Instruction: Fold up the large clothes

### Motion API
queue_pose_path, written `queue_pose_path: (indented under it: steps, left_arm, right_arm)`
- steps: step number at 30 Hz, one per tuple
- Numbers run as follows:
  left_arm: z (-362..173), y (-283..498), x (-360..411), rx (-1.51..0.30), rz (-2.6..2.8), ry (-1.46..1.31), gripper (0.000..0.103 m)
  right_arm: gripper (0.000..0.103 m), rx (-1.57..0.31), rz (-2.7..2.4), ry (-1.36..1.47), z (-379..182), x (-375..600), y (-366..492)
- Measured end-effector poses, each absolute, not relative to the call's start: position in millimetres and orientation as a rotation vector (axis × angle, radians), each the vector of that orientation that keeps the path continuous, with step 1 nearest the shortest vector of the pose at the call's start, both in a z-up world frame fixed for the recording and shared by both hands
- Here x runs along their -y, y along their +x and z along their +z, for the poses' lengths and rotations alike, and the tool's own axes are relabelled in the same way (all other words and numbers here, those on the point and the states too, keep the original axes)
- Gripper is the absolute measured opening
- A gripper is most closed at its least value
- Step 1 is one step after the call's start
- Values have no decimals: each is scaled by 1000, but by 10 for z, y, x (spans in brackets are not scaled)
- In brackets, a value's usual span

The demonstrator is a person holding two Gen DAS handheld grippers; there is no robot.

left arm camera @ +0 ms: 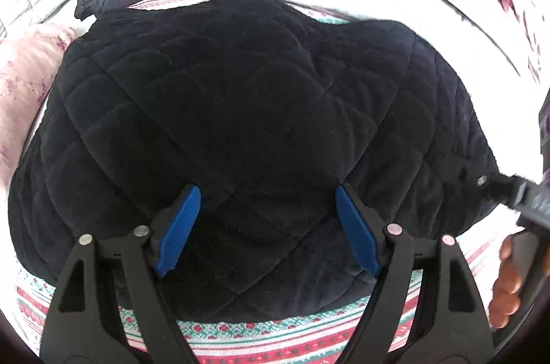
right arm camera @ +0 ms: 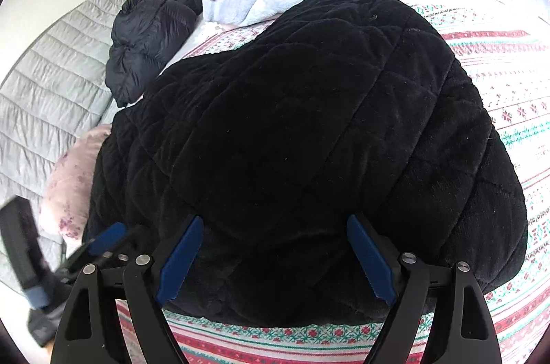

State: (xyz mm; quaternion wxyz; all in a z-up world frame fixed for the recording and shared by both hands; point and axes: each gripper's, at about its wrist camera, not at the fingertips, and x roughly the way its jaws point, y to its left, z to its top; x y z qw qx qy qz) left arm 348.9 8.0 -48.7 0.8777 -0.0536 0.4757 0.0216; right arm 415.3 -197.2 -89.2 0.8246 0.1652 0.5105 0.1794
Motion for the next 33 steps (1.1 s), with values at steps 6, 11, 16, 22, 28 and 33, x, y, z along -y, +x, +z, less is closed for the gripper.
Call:
queue_pose_path:
  steps: [6,11,16,22,28,33]
  left_arm:
    - [-402,3428,-82,-1002,33,-98,81]
    - [-283,3167,74,-993,28,-16,81]
    - [-624,3175,204,-1055,18,40,83]
    - [-531,3193,165,-1069,-4,22,83]
    - [-35,3301,17,-965,2,-35,82]
    - [-23,3914,-27,-991,70,-72,82]
  right_arm:
    - [87,-1083,379,334,-888,1927,4143]
    - [87,-1084,385,356,-887,1974,4138]
    - [87,-1086,385,344,-902,1984,4140]
    - [87,-1085,387,346,-905,1990,4136]
    - [87,-1093,389,394,-905,2035,4145]
    - [87,-1092,392,403,-905,2048,4130]
